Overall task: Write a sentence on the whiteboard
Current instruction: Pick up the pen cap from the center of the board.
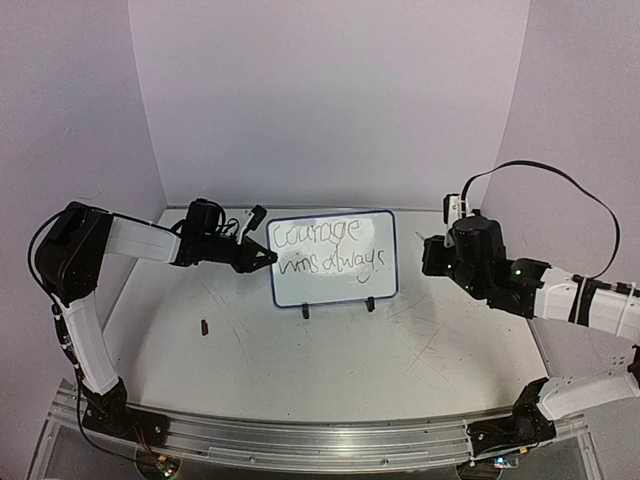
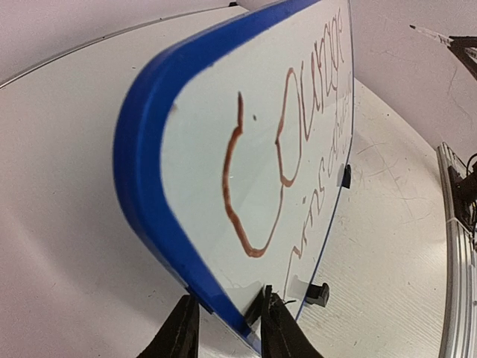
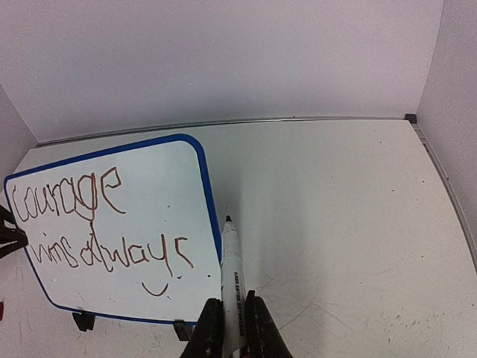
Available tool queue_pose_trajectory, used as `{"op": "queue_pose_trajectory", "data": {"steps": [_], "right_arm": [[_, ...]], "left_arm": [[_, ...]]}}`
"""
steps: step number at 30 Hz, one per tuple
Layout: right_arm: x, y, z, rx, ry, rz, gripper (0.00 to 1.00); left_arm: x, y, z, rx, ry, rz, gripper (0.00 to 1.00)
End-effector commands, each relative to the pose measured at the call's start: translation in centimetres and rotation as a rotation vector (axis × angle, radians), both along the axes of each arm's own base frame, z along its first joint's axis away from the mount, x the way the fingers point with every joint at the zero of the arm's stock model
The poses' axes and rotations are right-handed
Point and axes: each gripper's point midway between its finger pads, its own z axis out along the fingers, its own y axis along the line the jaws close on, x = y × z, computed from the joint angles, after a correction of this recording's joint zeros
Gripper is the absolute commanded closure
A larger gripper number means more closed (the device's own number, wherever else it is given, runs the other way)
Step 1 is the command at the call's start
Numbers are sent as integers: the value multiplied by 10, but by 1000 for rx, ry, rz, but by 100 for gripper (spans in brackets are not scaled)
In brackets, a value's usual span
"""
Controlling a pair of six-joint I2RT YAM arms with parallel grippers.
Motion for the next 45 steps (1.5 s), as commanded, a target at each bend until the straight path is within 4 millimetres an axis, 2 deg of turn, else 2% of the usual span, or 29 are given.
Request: {"op": "queue_pose_trajectory", "data": {"steps": [1, 3, 6, 12, 15, 17, 18, 21, 24, 25, 27, 31, 34, 36, 38, 44, 45], "right_arm": [[-4, -11, 7, -51, -35, -11, 100], [-5, -11, 7, -46, -44, -2, 100], [-6, -8, 4, -45, -48, 18, 100], [-3, -2, 3, -75, -67, 53, 100], [-3, 4, 5, -87, -80, 92, 100], [-4, 8, 6, -98, -86, 117, 100], [-5, 9, 6, -98, -87, 126, 100], [-7, 15, 9, -97, -95, 171, 100], [-12, 27, 6, -82, -81, 245, 100], [-13, 31, 3, -79, -73, 262, 100], [-14, 37, 0, -70, -59, 294, 100], [-20, 48, 0, -41, -50, 361, 100], [-25, 48, 5, -33, -60, 383, 100], [-27, 47, 6, -34, -62, 385, 100], [-29, 45, 8, -34, -63, 385, 100], [-33, 44, 9, -25, -60, 395, 100], [-33, 45, 10, -27, -59, 397, 100]], "left_arm": [[23, 19, -3, 91, -40, 117, 69], [23, 21, 2, 87, -44, 130, 66], [22, 26, 24, 70, -65, 167, 56], [9, 48, 67, 49, -60, 296, 47], [-7, 61, 77, 7, 27, 380, 28], [-21, 75, 79, -39, 119, 486, 22], [-27, 83, 70, -33, 166, 529, 22], [-54, 125, 40, 58, 370, 775, 20], [-92, 153, 4, 200, 566, 922, 21], [-105, 155, -6, 244, 619, 942, 22], [-119, 158, -24, 324, 661, 979, 25], [-128, 166, -73, 485, 732, 1010, 33], [-127, 163, -89, 529, 732, 1001, 36], [-129, 166, -99, 568, 734, 1000, 41], [-130, 161, -110, 565, 754, 974, 47], [-138, 156, -119, 571, 779, 943, 63], [-140, 159, -121, 588, 769, 944, 71]]}}
